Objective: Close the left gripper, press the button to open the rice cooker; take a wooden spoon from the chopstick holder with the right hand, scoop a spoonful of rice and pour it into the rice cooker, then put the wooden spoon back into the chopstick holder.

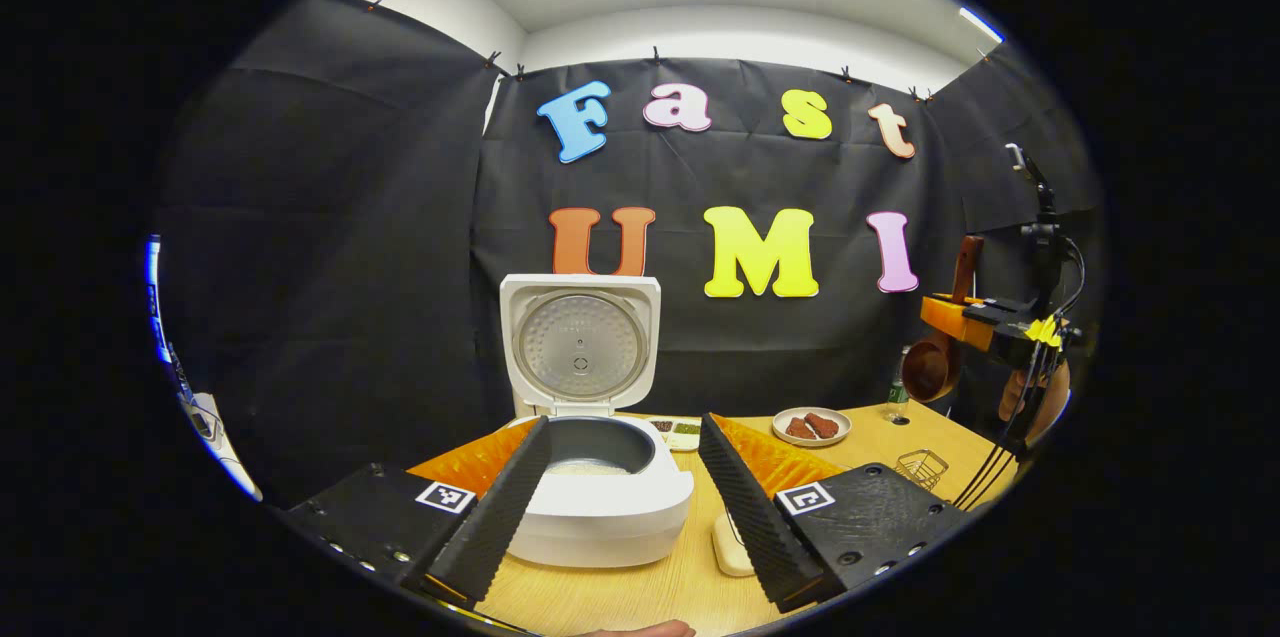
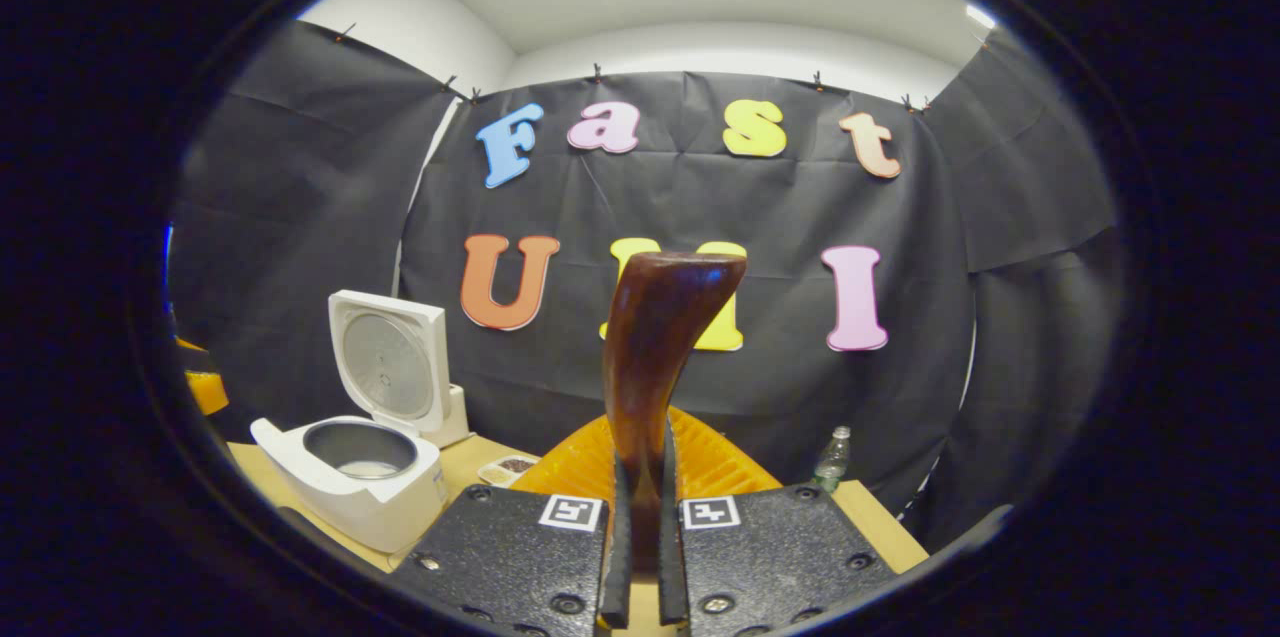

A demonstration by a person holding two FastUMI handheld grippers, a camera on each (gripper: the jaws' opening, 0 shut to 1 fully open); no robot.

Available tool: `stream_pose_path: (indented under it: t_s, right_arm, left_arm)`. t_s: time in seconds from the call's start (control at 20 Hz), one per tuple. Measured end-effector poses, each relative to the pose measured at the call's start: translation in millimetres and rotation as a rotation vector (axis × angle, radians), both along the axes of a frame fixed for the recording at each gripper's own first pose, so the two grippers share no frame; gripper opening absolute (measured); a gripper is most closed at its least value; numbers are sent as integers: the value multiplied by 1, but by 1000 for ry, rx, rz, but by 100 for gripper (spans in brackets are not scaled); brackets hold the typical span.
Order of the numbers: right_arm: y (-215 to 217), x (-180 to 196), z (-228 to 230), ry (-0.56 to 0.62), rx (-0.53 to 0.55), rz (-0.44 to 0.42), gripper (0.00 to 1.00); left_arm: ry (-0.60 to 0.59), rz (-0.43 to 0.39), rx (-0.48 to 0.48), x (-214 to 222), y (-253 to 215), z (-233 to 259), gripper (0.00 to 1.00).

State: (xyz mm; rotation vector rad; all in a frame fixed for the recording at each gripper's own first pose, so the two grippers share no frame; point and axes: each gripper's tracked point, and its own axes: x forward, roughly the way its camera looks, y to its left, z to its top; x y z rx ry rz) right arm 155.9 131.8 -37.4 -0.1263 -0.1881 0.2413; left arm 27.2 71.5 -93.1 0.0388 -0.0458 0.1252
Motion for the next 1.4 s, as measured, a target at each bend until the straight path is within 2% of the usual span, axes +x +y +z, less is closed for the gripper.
stream_pose_path:
  t_s: [0.25, 0.45, 0.55, 0.75, 0.95, 1.1, 1.2, 1.35, 1.4]
  right_arm:
    - [-55, -7, -33, 64, 87, -42, 17]
    - [-96, 6, -65, 142, 160, -80, 17]
    - [-107, 19, -76, 163, 172, -99, 18]
    - [-111, 31, -102, 218, 190, -70, 19]
    - [-134, 53, -117, 237, 182, -140, 23]
    - [-144, 48, -112, 226, 213, -153, 68]
    - [-152, 45, -103, 190, 196, -179, 69]
    - [-160, 26, -85, 139, 170, -209, 96]
    - [-160, 19, -80, 128, 165, -211, 100]
  left_arm:
    - [26, -6, 1, 9, -10, -6, 94]
    - [65, -13, 50, 12, -19, -12, 94]
    - [66, 7, 62, 15, -21, -9, 94]
    - [73, -12, 61, 18, -35, -10, 95]
    - [110, 4, 82, 23, -38, -13, 95]
    - [105, 1, 89, 25, -44, -7, 95]
    - [98, 0, 98, 28, -46, -4, 95]
    - [98, -13, 80, 34, -49, -1, 95]
    - [97, -19, 65, 36, -50, 2, 96]
